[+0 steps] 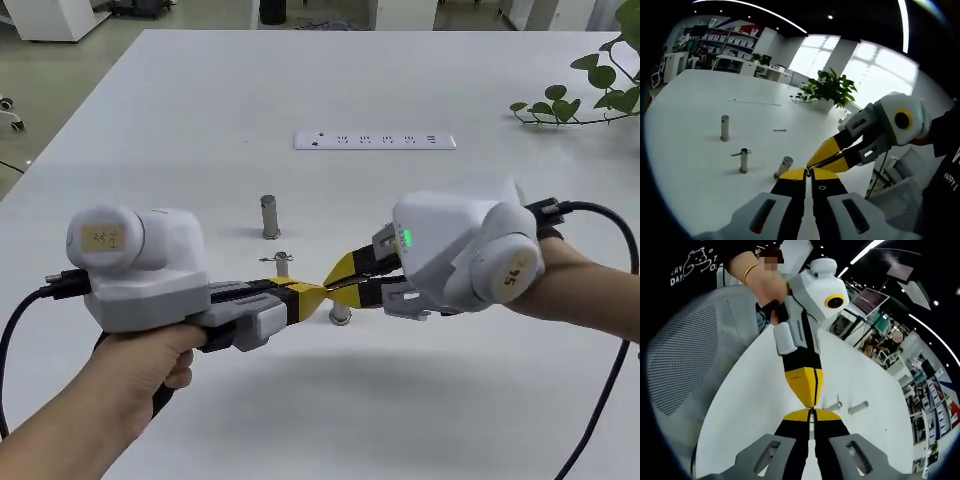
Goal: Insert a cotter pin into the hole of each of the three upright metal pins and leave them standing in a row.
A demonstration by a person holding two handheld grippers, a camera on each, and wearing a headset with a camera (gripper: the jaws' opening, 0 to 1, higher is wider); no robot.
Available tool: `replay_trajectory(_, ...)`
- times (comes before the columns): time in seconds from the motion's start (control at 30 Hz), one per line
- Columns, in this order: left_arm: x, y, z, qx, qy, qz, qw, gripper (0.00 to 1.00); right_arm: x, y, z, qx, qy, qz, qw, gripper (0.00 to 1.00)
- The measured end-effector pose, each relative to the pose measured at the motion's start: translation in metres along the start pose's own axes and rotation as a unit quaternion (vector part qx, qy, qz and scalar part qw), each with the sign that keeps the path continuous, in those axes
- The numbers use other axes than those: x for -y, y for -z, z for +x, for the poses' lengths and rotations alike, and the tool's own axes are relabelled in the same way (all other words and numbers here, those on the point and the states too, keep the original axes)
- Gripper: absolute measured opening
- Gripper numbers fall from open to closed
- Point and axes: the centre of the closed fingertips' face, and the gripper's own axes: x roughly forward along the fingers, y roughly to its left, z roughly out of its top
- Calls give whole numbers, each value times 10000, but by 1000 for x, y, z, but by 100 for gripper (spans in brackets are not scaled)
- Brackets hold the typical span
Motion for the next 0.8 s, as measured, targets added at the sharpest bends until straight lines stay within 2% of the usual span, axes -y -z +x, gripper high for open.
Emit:
replay_trajectory(0.23,-1,1,0,-28,16,-119,9999,0,-1,0,1,-38,-3,-65,10000,0)
replay_trajectory(0.4,-2,3,1,-70,-1,51,10000,0,-2,2,2,-93,-29,33,9999,0)
replay_trajectory(0.47,-2,4,1,-85,9,95,9999,0,-3,3,3,-86,-57,177,9998,0)
replay_trajectory(0.53,-3,5,1,-87,-5,247,9997,0,-7,5,3,-19,-144,567,9983,0)
replay_trajectory(0.63,-4,6,-1,-97,-3,445,9990,0,-6,8,2,98,-131,1124,9935,2)
replay_trajectory(0.67,-5,7,-1,-116,-11,524,9986,0,-5,10,1,147,-104,1494,9886,2)
replay_trajectory(0.77,-9,10,-3,-140,-61,702,9974,0,-3,14,-1,261,-121,2098,9773,2)
replay_trajectory(0.8,-9,11,-3,-119,-45,752,9971,0,-4,15,-2,330,-157,2342,9715,3)
